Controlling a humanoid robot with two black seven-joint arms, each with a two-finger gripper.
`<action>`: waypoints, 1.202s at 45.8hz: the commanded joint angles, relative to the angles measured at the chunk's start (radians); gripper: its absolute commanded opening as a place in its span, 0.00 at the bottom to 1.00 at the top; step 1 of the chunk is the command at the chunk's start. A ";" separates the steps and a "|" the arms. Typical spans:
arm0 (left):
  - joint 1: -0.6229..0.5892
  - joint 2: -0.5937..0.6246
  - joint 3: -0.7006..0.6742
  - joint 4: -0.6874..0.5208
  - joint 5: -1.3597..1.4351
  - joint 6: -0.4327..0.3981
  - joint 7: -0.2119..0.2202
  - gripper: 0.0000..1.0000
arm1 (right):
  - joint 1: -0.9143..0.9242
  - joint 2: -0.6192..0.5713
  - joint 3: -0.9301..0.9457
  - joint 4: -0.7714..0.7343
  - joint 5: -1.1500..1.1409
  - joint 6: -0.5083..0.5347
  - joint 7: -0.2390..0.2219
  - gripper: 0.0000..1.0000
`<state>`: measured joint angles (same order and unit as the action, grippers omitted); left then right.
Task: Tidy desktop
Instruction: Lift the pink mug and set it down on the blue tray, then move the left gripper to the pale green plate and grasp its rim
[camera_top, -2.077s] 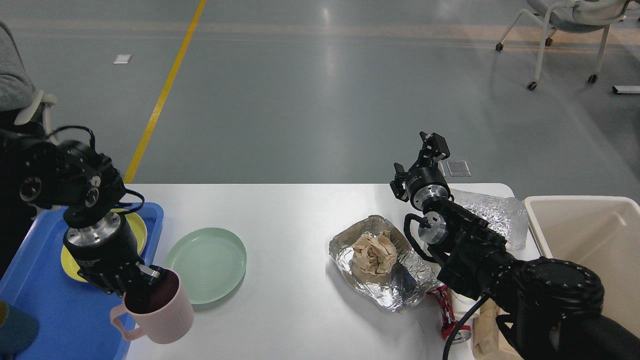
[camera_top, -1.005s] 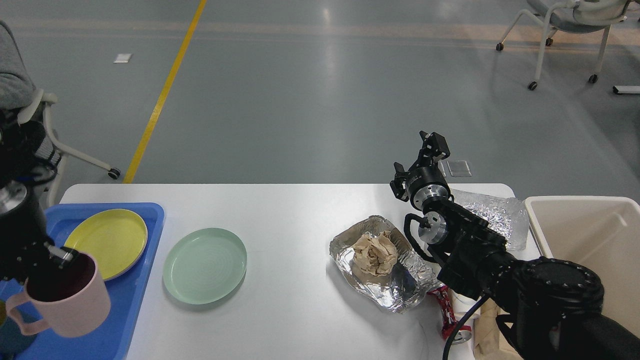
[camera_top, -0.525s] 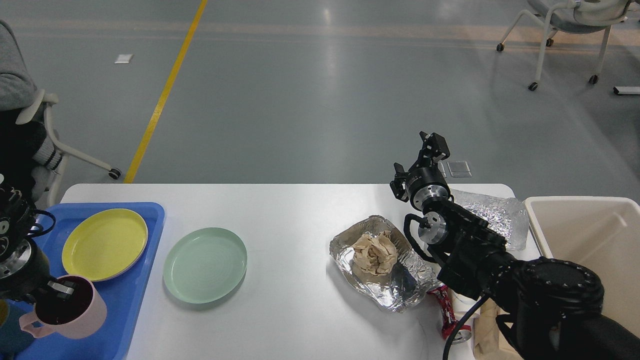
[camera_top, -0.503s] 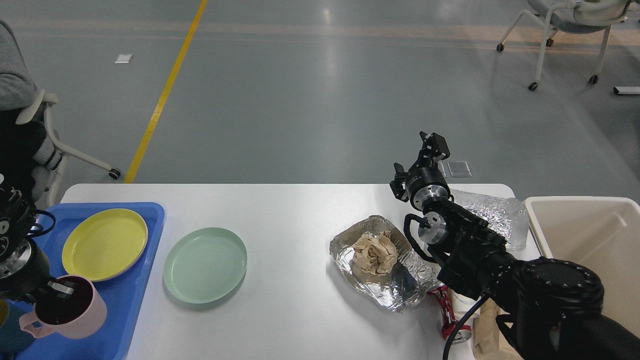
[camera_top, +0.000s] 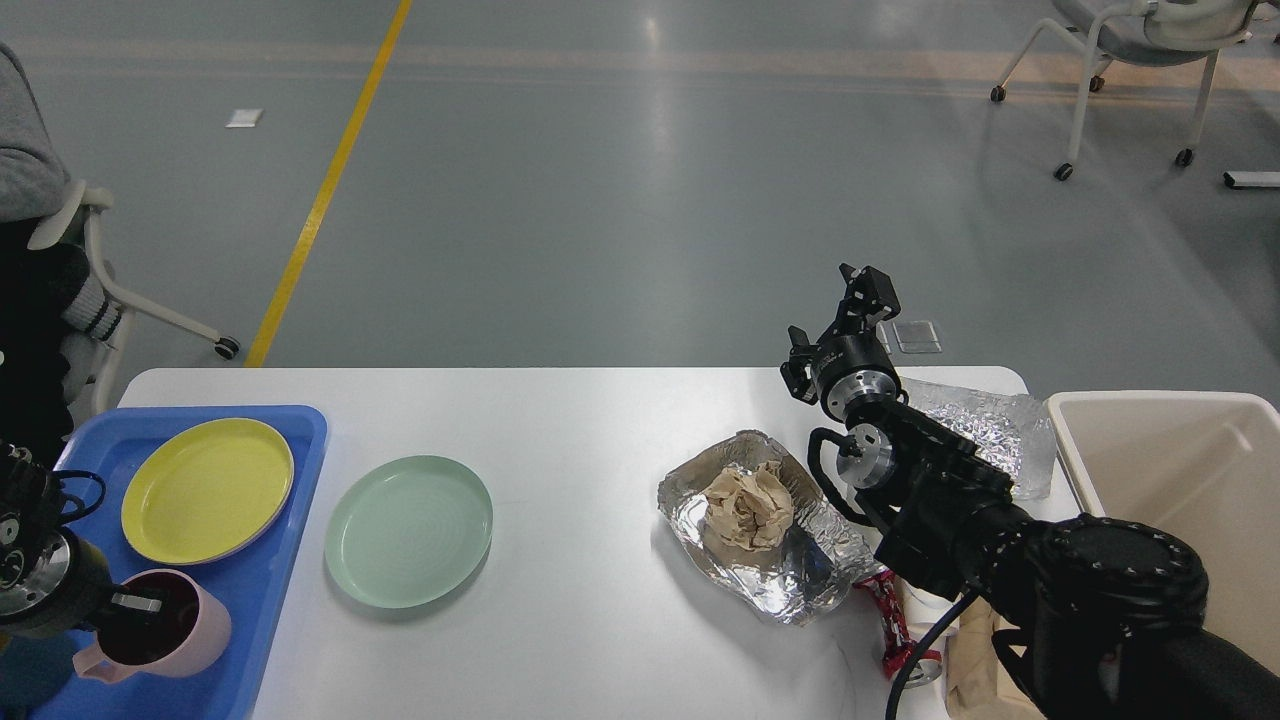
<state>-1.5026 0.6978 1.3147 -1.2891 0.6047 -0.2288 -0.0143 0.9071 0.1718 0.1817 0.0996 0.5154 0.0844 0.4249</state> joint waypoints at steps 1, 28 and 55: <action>0.055 0.015 -0.048 0.027 0.038 0.000 0.001 0.00 | 0.000 0.000 0.001 0.000 0.000 0.000 0.000 1.00; 0.026 0.074 -0.091 0.016 0.018 -0.096 -0.015 0.66 | 0.000 0.000 -0.001 0.000 0.000 0.000 0.000 1.00; -0.622 0.104 0.043 -0.079 -0.100 -0.705 -0.067 0.76 | 0.001 0.000 -0.001 0.000 0.000 0.000 0.000 1.00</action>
<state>-1.9556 0.8182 1.3067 -1.3456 0.5747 -0.8311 -0.0551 0.9068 0.1718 0.1812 0.0997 0.5154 0.0844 0.4249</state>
